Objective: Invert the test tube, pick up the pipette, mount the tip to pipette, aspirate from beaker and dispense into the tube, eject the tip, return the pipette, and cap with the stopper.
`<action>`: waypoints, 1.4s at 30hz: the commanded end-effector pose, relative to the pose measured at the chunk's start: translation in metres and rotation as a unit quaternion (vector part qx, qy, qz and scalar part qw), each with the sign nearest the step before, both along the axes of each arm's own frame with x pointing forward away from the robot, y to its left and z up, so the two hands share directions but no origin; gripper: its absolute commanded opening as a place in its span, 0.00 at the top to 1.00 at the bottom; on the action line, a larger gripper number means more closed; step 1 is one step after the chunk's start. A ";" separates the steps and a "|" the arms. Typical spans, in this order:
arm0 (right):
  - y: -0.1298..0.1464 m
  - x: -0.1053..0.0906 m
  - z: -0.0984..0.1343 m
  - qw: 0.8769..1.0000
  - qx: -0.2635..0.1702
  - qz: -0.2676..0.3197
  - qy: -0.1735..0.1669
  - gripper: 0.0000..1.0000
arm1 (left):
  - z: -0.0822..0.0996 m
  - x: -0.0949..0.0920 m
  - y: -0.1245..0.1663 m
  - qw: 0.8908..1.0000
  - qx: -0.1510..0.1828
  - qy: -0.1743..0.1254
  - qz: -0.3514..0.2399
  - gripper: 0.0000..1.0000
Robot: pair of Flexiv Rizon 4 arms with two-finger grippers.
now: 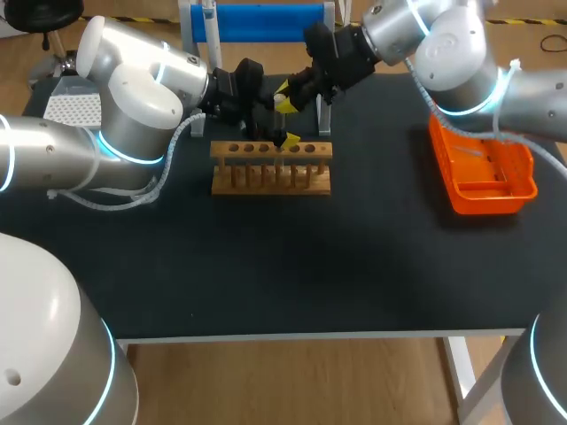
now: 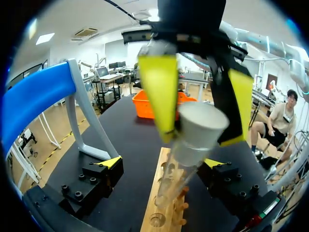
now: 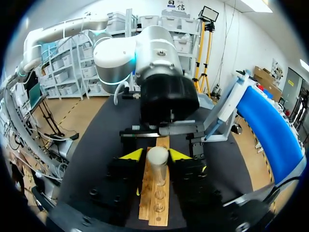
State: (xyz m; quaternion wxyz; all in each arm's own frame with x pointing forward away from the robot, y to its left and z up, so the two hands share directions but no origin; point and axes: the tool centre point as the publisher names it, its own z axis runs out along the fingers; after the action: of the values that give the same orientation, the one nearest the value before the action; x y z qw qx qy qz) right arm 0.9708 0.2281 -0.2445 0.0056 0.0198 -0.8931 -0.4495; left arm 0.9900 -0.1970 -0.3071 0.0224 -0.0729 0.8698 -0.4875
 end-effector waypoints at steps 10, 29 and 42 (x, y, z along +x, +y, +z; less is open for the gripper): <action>-0.023 -0.001 0.005 0.992 0.128 -0.011 -0.013 0.00 | 0.000 0.001 0.000 1.000 0.000 0.001 -0.001 0.00; -0.019 -0.001 0.026 0.959 0.281 0.026 0.004 1.00 | 0.000 0.001 0.000 1.000 0.000 0.001 -0.001 0.00; -0.002 0.005 0.033 0.953 0.301 0.032 0.023 1.00 | 0.000 0.001 0.000 1.000 0.000 0.001 -0.001 0.00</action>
State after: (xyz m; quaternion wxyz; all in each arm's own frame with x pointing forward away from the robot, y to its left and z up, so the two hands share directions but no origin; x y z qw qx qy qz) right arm 0.9707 0.2240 -0.2098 0.0303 0.0352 -0.7157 -0.6969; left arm 0.9900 -0.1970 -0.3071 0.0224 -0.0729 0.8698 -0.4875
